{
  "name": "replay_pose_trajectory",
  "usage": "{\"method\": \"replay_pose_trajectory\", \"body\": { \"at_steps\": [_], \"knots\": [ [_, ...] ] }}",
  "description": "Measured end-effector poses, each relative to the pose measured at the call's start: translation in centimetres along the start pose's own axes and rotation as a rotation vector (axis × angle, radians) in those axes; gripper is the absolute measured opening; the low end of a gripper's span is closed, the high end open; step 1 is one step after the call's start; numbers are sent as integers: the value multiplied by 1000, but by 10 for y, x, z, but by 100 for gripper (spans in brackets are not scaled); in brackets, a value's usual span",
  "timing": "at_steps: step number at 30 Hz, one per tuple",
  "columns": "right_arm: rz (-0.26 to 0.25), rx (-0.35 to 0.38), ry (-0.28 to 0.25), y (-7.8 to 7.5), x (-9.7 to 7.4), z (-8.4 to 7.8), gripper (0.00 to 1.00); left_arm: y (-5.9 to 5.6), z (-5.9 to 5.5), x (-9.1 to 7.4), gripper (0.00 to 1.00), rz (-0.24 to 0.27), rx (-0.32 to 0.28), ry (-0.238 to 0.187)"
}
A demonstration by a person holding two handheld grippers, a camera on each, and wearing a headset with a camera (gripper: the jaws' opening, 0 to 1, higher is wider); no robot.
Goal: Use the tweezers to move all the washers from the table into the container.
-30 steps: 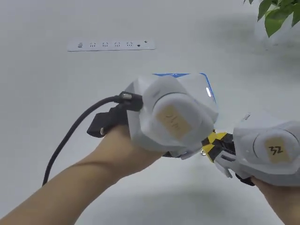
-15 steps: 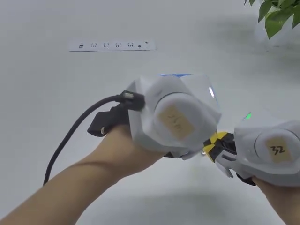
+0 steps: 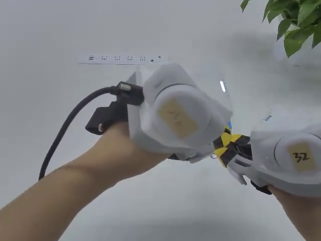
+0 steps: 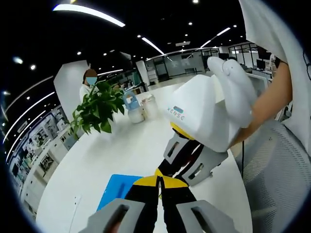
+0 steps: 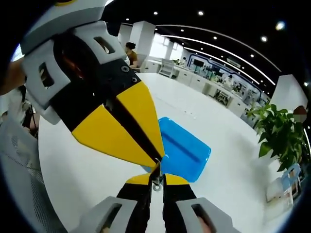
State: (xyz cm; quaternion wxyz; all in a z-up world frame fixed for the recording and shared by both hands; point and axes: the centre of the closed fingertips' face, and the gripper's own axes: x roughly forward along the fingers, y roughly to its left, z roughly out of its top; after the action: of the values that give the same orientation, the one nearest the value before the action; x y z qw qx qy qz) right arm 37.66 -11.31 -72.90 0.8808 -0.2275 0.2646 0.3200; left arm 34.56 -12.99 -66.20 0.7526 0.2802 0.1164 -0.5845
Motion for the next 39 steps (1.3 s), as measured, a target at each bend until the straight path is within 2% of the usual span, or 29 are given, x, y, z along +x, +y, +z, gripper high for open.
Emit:
{"method": "replay_pose_trajectory", "body": {
  "at_steps": [4,9,13,16,24,29,36,39],
  "knots": [
    [-25,-17,-24,-14,1,15,4,16,10,-2,0,30,21,-18],
    [-49,-35,-41,-29,6,25,4,31,15,1,0,55,45,-29],
    [-55,-34,-44,-39,15,28,4,42,13,7,0,67,50,-32],
    [-54,-36,-38,-44,24,25,4,49,7,16,0,69,39,-34],
    [-32,-36,9,-49,44,10,4,53,-8,32,0,49,41,-7],
    [-27,-30,28,-50,50,6,4,58,-17,38,0,44,15,-4],
    [-38,-22,5,-44,42,11,4,52,-12,25,0,50,27,-9],
    [-58,-37,-13,-41,32,17,5,46,-6,17,0,53,32,-22]
  ]
}}
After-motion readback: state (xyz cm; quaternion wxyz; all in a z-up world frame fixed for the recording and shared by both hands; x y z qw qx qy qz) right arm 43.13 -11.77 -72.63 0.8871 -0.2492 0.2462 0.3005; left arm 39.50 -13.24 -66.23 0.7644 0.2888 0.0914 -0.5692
